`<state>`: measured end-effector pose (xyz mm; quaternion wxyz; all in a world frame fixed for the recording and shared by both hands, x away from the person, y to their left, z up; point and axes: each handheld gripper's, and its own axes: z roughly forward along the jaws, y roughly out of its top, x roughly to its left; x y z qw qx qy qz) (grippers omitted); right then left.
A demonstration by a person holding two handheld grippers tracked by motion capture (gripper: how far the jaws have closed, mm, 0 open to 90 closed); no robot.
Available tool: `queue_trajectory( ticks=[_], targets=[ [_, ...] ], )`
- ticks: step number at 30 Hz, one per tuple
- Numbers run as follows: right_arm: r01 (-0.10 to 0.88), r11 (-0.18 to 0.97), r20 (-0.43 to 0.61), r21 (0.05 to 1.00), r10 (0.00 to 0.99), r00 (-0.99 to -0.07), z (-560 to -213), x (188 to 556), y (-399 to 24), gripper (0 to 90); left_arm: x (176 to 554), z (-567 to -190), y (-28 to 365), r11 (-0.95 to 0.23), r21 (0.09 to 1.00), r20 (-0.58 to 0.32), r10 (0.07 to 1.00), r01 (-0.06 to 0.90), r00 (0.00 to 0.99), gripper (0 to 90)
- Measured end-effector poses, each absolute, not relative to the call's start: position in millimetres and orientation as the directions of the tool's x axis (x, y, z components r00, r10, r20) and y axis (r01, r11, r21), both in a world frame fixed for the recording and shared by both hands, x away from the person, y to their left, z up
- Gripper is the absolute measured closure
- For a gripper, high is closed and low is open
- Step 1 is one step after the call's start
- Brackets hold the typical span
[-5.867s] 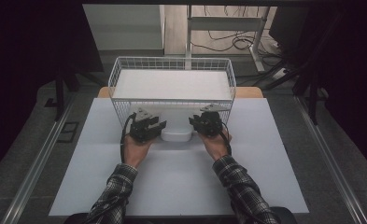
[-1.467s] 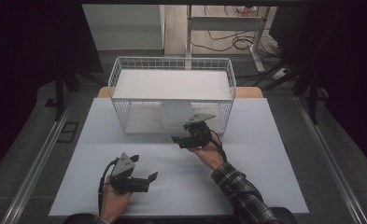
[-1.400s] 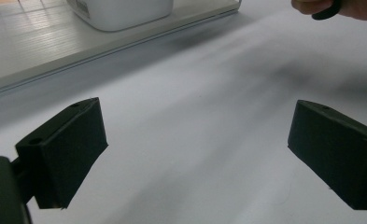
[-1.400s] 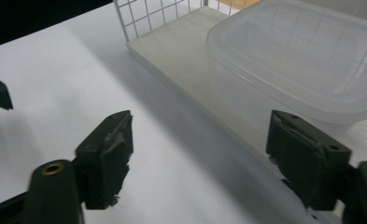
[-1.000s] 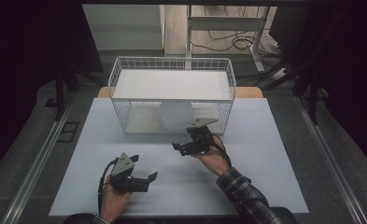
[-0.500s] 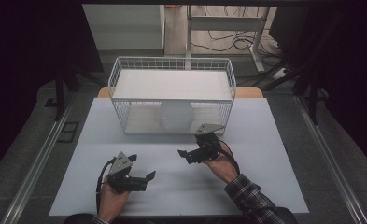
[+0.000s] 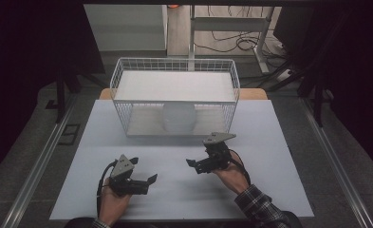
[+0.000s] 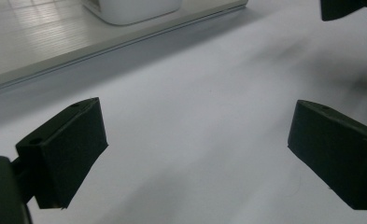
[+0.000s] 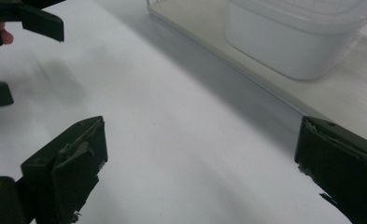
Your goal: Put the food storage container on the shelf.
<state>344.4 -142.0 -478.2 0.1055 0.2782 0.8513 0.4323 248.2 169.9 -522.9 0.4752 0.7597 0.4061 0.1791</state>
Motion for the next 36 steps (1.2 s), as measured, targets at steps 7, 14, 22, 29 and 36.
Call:
queue_trajectory(
  ticks=[7, 14, 22, 29, 36],
  targets=[
    [0.384, 0.473, 0.041, 0.793, 0.587, -0.809, -481, 333, -154, 0.0, 250, -523, 176, -0.213, 0.862, -0.125, 0.792, 0.461, 0.598, 4.1],
    [0.389, 0.462, 0.043, 0.797, 0.599, -0.799, -481, 324, -167, 0.0, 250, -521, 176, -0.239, 0.851, -0.11, 0.789, 0.468, 0.604, 4.4],
    [0.391, 0.448, 0.039, 0.804, 0.617, -0.786, -480, 316, -182, 0.0, 249, -518, 181, -0.237, 0.848, -0.12, 0.785, 0.473, 0.608, 4.8],
    [0.396, 0.443, 0.029, 0.804, 0.636, -0.771, -481, 310, -194, 0.0, 246, -515, 184, -0.246, 0.846, -0.109, 0.79, 0.474, 0.604, 4.7],
    [0.389, 0.454, 0.002, 0.802, 0.649, -0.761, -481, 301, -205, 0.0, 240, -513, 194, -0.237, 0.849, -0.102, 0.803, 0.472, 0.587, 4.3]
  ],
)
